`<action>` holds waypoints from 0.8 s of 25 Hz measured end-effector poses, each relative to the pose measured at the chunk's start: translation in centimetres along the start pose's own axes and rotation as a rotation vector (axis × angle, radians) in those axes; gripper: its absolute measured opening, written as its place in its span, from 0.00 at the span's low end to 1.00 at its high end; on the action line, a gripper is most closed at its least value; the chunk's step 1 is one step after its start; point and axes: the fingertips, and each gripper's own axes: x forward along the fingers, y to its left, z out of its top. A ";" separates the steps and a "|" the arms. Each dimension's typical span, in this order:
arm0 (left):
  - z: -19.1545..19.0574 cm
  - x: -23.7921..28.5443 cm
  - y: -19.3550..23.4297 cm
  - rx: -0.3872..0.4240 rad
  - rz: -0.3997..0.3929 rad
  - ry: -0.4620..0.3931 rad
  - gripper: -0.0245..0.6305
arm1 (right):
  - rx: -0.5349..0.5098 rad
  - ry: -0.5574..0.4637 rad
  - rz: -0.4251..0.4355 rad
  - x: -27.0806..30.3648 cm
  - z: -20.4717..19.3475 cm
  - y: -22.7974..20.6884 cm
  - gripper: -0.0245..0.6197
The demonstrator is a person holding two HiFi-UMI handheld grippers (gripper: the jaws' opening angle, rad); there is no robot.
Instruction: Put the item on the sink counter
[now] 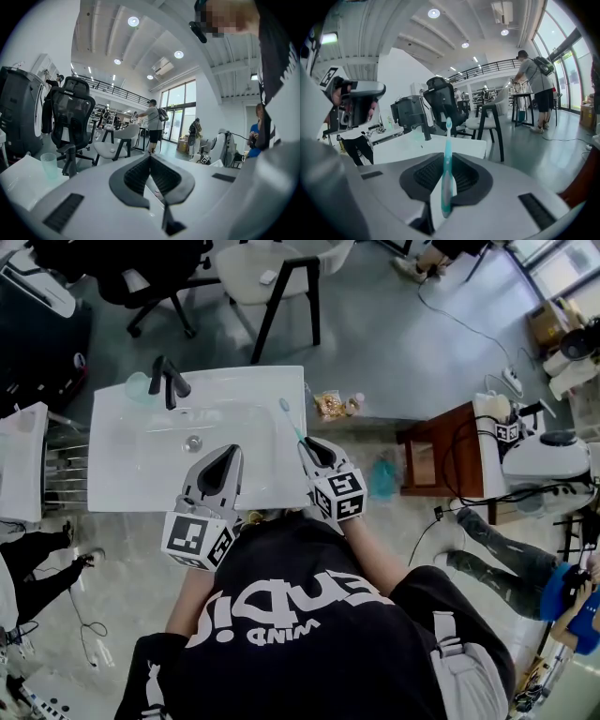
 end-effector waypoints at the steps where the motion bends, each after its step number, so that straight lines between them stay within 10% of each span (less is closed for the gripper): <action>1: 0.0 0.0 0.0 0.001 0.001 0.001 0.07 | 0.004 0.015 -0.003 0.3 -0.6 -0.2 0.14; 20: -0.7 -0.3 0.4 -0.022 0.014 0.019 0.07 | 0.020 0.179 -0.030 3.6 -6.6 -1.4 0.14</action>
